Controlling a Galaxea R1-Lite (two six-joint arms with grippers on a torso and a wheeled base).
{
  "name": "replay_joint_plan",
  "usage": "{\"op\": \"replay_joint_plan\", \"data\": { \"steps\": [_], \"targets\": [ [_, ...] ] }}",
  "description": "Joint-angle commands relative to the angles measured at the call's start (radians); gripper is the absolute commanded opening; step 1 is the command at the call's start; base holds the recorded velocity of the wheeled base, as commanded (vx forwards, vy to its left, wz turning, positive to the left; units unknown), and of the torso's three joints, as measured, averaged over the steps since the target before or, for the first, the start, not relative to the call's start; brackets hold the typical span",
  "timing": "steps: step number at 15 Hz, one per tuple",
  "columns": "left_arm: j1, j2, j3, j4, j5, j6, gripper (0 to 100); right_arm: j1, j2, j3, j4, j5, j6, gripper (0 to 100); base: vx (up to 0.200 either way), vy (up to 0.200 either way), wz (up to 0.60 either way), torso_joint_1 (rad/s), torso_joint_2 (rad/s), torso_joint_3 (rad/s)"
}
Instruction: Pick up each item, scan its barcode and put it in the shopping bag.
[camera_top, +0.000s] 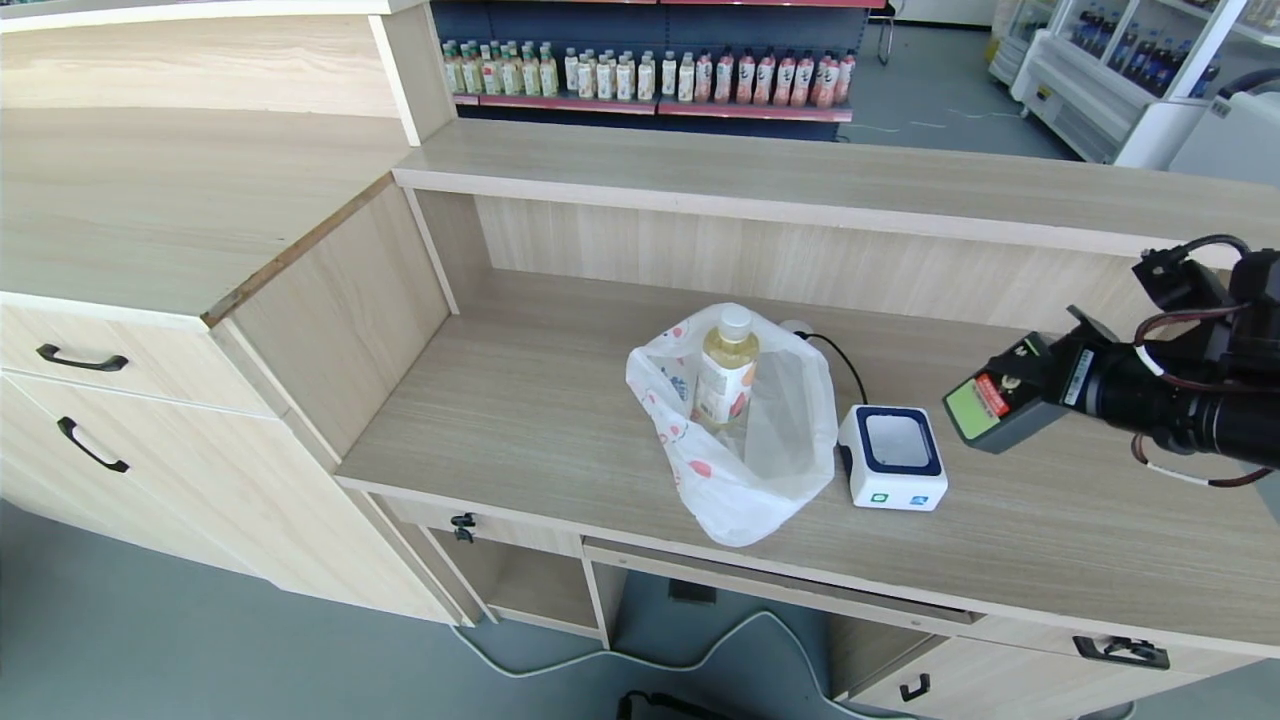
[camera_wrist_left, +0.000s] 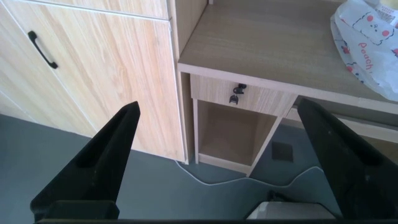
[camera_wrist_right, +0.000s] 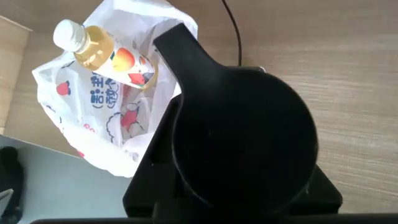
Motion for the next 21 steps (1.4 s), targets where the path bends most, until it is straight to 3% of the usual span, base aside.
{"op": "replay_joint_plan", "data": {
  "steps": [1, 11, 21],
  "targets": [
    [0.001, 0.000, 0.000, 0.000, 0.000, 0.000, 100, 0.020, 0.052, -0.008, -0.002, 0.034, 0.047, 0, 0.000, 0.000, 0.00, 0.000, 0.00, 0.000],
    [0.001, 0.000, 0.000, 0.000, 0.000, -0.001, 100, 0.022, 0.198, -0.064, -0.057, 0.037, -0.076, 0, 0.000, 0.000, 0.00, 0.000, 0.00, 0.000],
    [0.001, 0.000, 0.000, 0.000, 0.002, -0.001, 100, 0.049, 0.267, -0.098, -0.080, 0.043, -0.075, 0, 0.000, 0.000, 0.00, 0.000, 0.00, 0.000]
  ]
}}
